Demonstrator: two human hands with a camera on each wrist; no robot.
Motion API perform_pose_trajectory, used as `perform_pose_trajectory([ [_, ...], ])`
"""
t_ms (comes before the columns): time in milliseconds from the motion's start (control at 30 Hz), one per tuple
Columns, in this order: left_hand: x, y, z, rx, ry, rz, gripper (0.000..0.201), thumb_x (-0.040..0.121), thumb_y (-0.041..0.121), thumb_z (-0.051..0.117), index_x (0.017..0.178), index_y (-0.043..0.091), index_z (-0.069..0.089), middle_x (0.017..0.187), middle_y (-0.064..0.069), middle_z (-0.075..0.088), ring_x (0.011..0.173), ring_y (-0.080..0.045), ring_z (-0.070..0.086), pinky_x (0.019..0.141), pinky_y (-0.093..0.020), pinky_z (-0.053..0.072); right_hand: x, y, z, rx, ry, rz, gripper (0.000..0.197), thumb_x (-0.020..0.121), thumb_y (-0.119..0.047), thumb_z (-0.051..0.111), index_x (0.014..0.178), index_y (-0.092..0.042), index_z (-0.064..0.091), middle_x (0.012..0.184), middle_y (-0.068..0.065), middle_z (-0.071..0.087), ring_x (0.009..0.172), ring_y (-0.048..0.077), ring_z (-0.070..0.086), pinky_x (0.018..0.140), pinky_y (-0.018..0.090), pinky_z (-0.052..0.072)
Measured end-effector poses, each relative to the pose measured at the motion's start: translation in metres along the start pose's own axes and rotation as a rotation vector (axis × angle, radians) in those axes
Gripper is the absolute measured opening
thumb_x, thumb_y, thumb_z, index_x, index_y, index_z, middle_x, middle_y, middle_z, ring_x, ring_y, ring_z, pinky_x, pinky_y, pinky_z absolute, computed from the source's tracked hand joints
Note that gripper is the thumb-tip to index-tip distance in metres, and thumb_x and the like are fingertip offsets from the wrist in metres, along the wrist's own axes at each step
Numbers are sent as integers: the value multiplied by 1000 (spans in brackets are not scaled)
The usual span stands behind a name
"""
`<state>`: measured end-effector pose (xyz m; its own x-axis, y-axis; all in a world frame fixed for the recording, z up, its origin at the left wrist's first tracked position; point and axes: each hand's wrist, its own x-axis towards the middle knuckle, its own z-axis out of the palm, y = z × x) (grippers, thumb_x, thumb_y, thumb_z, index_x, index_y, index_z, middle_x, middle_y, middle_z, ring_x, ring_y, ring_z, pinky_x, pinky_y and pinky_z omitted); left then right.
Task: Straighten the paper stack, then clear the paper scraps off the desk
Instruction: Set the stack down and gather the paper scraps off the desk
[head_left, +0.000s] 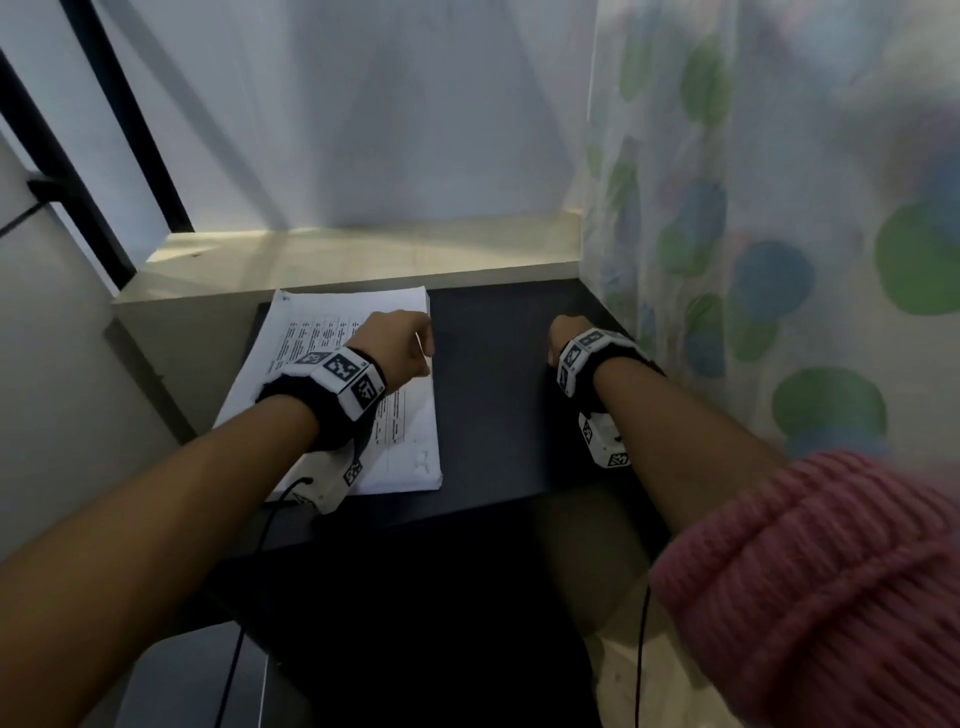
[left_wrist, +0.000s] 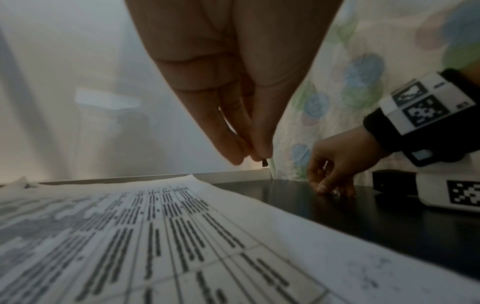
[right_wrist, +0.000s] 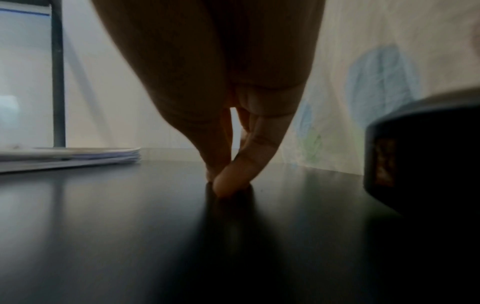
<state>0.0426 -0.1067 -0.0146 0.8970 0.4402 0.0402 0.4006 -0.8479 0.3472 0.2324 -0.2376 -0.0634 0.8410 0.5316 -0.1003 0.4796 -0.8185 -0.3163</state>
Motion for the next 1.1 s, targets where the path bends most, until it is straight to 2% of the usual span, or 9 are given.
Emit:
perform_pose_trajectory([
  [133, -14, -12, -22, 8, 39, -18, 16, 82, 14, 69, 97, 8, 63, 101, -7, 72, 98, -22, 64, 87, -28, 45, -15, 3, -2, 74, -46, 25, 35, 90, -15, 54, 121, 0, 59, 125, 21, 60, 116, 32, 58, 96, 34, 47],
  [267, -36, -29, -46, 18, 78, -62, 12, 83, 17, 68, 93, 12, 65, 99, -3, 72, 98, -20, 64, 91, -26, 41, -31, 14, -10, 352, -27, 113, 27, 87, -16, 57, 104, 2, 69, 94, 16, 69, 87, 27, 68, 70, 26, 58],
  [367, -58, -42, -55, 36, 95, -55, 8, 83, 15, 68, 84, 19, 61, 91, -4, 70, 89, -18, 60, 97, -28, 39, -54, 10, -12, 486, 7, 124, 23, 90, -15, 56, 80, 0, 70, 78, 17, 71, 75, 32, 70, 77, 39, 59],
  [467, -79, -58, -55, 16, 98, -66, 7, 82, 11, 68, 89, 11, 70, 84, -2, 65, 83, -11, 52, 85, -22, 45, -74, -4, -5, 561, -25, 127, 29, 92, -10, 54, 64, -10, 60, 61, 10, 61, 54, 23, 61, 74, 40, 57],
  [567, -105, -77, -53, 10, 71, -90, 10, 82, 10, 68, 90, 9, 74, 94, -4, 73, 86, -16, 64, 76, -18, 43, -101, -33, 8, 562, -73, 43, 32, 91, -7, 55, 60, -12, 57, 58, 9, 58, 50, 19, 58, 65, 37, 56],
  [633, -123, -88, -50, 4, 40, -122, 13, 82, 9, 67, 93, 8, 75, 98, -8, 75, 93, -20, 68, 76, -18, 43, -120, -59, 20, 545, -98, -23, 31, 91, -6, 55, 61, -11, 57, 61, 7, 59, 51, 19, 58, 58, 32, 54],
  [867, -190, -138, -36, -33, 50, -244, 20, 83, 7, 65, 100, 7, 74, 103, -12, 74, 99, -24, 68, 81, -22, 47, -185, -176, 55, 465, -237, -326, 23, 93, -11, 54, 71, -11, 56, 77, 7, 60, 55, 17, 57, 67, 32, 56],
  [967, -219, -163, -21, -32, 4, -300, 22, 82, 5, 65, 102, 7, 73, 104, -12, 74, 99, -24, 68, 87, -26, 49, -213, -218, 75, 332, -221, -495, 14, 92, -10, 53, 85, -8, 64, 98, 15, 66, 78, 27, 62, 83, 34, 53],
  [1100, -254, -197, 11, 26, -92, -388, 26, 84, 8, 60, 107, 10, 72, 110, -11, 72, 105, -25, 66, 88, -26, 48, -246, -250, 112, 199, -252, -669, 17, 86, -9, 57, 94, -9, 72, 102, 10, 72, 98, 24, 65, 84, 23, 49],
])
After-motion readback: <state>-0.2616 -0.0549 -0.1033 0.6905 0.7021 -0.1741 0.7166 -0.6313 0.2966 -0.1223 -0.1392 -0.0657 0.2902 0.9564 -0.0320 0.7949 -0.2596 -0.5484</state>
